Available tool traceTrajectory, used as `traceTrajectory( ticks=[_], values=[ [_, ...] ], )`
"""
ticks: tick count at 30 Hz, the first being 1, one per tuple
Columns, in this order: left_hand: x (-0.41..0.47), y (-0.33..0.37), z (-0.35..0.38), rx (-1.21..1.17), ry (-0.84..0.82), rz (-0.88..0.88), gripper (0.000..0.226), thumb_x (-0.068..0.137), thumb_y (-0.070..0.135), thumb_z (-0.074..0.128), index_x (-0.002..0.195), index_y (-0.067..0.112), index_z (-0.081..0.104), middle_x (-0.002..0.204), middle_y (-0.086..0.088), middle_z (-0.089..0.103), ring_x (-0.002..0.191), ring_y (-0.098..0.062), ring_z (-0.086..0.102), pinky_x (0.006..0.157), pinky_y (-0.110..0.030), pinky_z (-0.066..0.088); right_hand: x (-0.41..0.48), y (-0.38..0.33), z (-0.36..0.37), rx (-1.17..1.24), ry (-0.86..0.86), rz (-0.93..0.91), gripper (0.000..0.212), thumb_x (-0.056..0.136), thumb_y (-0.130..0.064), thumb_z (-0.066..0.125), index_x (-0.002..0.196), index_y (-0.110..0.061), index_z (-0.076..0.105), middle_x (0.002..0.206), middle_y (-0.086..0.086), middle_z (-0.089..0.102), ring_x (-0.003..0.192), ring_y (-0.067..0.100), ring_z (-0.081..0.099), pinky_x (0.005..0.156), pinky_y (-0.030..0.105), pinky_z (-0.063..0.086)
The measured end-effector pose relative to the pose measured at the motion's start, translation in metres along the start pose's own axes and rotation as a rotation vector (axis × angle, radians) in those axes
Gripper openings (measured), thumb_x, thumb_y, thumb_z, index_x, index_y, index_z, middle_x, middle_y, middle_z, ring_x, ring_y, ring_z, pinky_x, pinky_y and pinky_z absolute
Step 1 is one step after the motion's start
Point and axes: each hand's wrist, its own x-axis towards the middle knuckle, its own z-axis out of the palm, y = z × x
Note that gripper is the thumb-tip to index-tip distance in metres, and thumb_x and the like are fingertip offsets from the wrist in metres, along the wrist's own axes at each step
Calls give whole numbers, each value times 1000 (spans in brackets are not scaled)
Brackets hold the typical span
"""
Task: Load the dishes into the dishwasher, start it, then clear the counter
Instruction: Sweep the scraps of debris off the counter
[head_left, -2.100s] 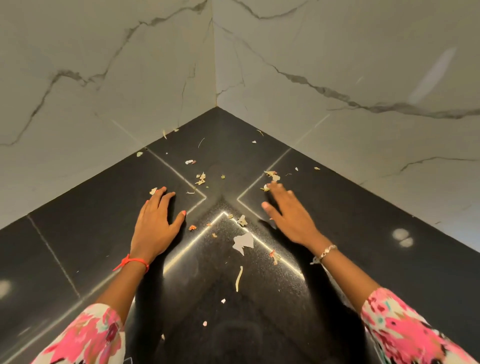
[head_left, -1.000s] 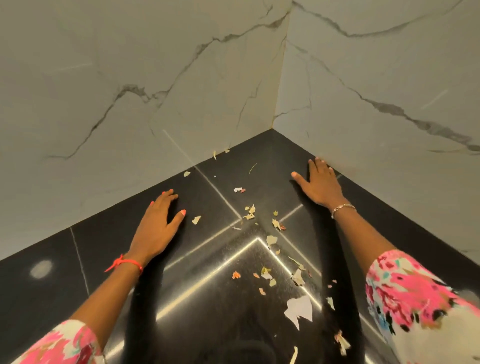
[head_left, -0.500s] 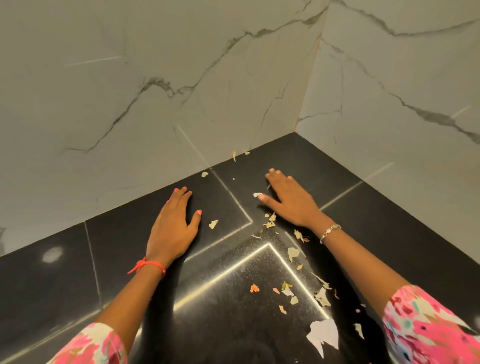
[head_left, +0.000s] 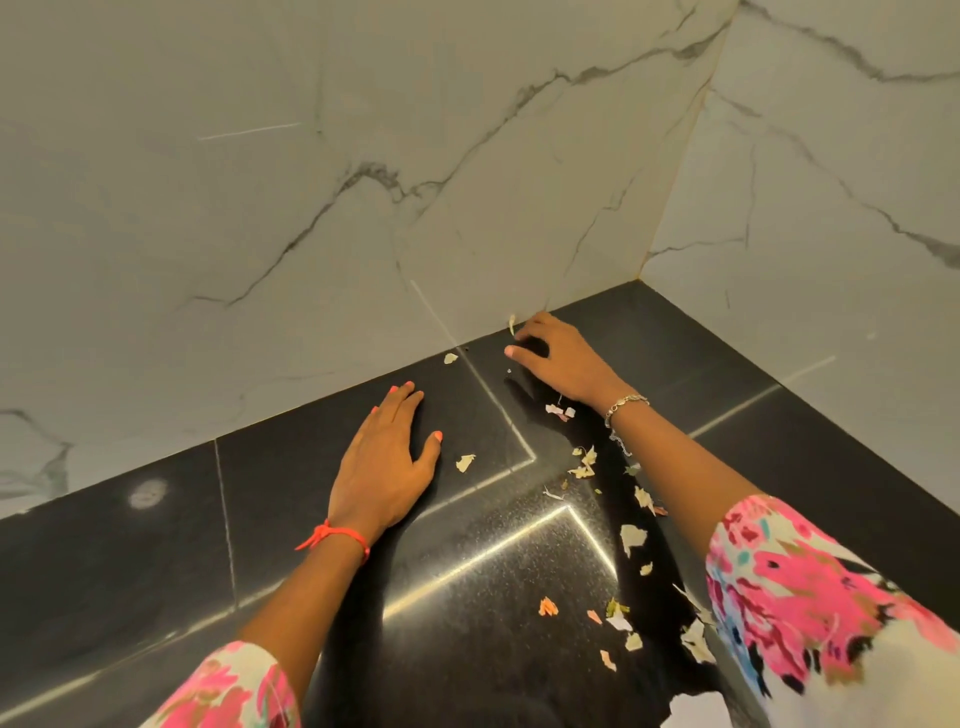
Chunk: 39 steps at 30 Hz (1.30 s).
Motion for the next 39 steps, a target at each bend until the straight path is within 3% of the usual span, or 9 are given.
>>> traceTrajectory(
  ticks=[3,8,13,16,20,23,27,34,39],
  values=[
    [0,0,0,1,3,-3,56,97,38,42,148,20,27,157,8,18,146,-6,11,117,-22,4,3,-7,5,186,201,-37,19,88,-19,59,97,-3,66,101,9,60,93,24,58,85,33,48],
    [0,0,1,-3,8,-7,55,97,39,41,147,22,27,157,9,18,145,-6,11,118,-23,5,14,-6,15,-149,-79,-64,44,93,-25,52,130,-3,48,135,8,40,123,19,39,102,31,36],
    [1,-1,1,1,18,-2,55,97,40,42,147,22,27,157,9,19,145,-6,12,116,-21,4,6,-12,10,344,281,-33,19,85,-5,54,81,-7,73,75,8,67,65,28,59,63,36,46],
    [1,-1,1,3,21,-5,55,97,39,42,147,22,28,157,9,19,145,-6,13,117,-22,5,5,-7,9,178,174,-8,28,89,-10,51,113,-9,64,118,10,61,108,26,56,93,29,43],
    [0,-1,1,8,13,-7,56,97,40,42,147,22,27,157,9,19,145,-7,13,117,-24,6,-1,-4,15,-123,-166,31,53,98,-37,40,146,-18,30,156,1,18,144,19,17,116,32,14],
    [1,-2,2,12,10,-5,56,96,40,42,147,21,28,157,8,19,145,-7,13,117,-25,7,-15,-12,20,-157,-264,-129,49,99,-38,37,144,-21,32,156,-2,20,144,7,13,118,28,6],
    [2,-1,2,12,9,-5,56,96,41,42,147,21,28,157,8,20,145,-8,13,118,-26,8,-21,-32,13,433,-253,-94,27,93,-30,53,114,-22,67,116,-12,66,110,-7,56,94,11,41],
    [2,-3,1,5,-7,-7,52,98,31,39,148,20,26,157,6,19,146,-8,11,115,-21,3,0,-41,35,-89,-345,-202,47,100,-28,41,145,-21,32,155,-7,23,144,7,15,118,25,8],
    [2,-2,2,6,4,-6,51,97,23,40,147,18,28,157,5,20,146,-9,13,114,-19,3,-49,-32,25,163,-391,-191,37,99,-15,43,136,-16,47,147,-7,39,138,2,27,116,16,10]
  ],
)
